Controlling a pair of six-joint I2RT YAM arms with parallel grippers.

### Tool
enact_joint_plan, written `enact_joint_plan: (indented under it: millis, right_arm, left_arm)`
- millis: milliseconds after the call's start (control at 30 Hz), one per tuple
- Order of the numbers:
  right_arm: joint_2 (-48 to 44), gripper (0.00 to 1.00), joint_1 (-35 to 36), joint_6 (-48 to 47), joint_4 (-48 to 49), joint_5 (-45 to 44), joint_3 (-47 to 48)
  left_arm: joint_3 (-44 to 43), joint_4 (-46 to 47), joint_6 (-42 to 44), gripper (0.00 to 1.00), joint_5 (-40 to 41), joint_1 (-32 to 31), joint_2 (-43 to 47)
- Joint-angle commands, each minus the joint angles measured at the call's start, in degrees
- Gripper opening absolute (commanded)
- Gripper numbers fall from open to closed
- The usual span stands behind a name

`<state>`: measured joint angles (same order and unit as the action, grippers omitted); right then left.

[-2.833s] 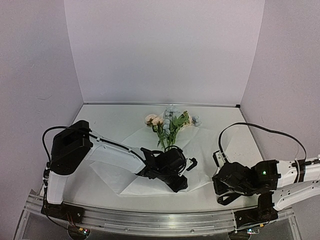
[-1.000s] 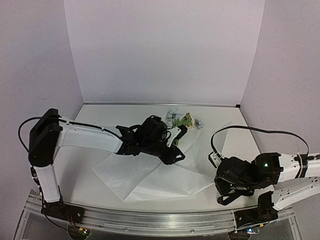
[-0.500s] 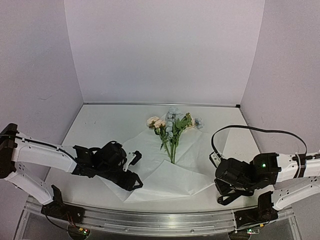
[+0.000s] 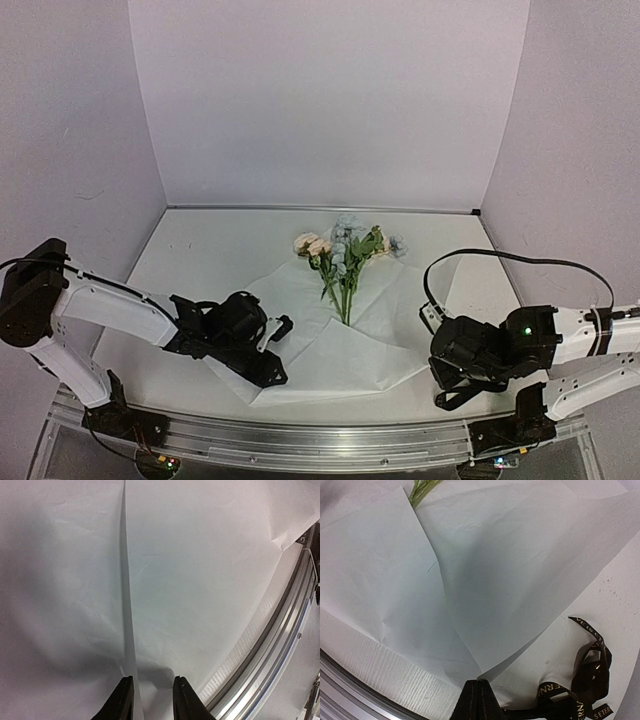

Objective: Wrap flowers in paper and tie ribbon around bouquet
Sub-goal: Fold the one-fourth-folded wrapping paper at the center of the board.

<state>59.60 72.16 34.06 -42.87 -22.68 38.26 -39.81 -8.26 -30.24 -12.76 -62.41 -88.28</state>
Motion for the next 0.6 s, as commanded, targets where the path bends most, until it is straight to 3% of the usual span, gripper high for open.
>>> enact_joint_plan:
  millis: [0,133,567]
  right_arm:
    - [1.4,0.0,0.3,-0.9,1.1,-0.3,2.5]
    - [3.7,0.0,0.3,-2.3,1.7,1.3,5.4]
    - [16.6,0.0,0.3,2.3,5.6,8.6,16.4]
  left_arm:
    - [-3.8,3.6,-0.1,0.17,-1.3,0.5,-1.3]
    - [-5.4,3.4,0.5,0.06,-1.4,0.9,-2.8]
    - [-9.4,-2.6,0.7,0.0,4.0,3.5,-6.4]
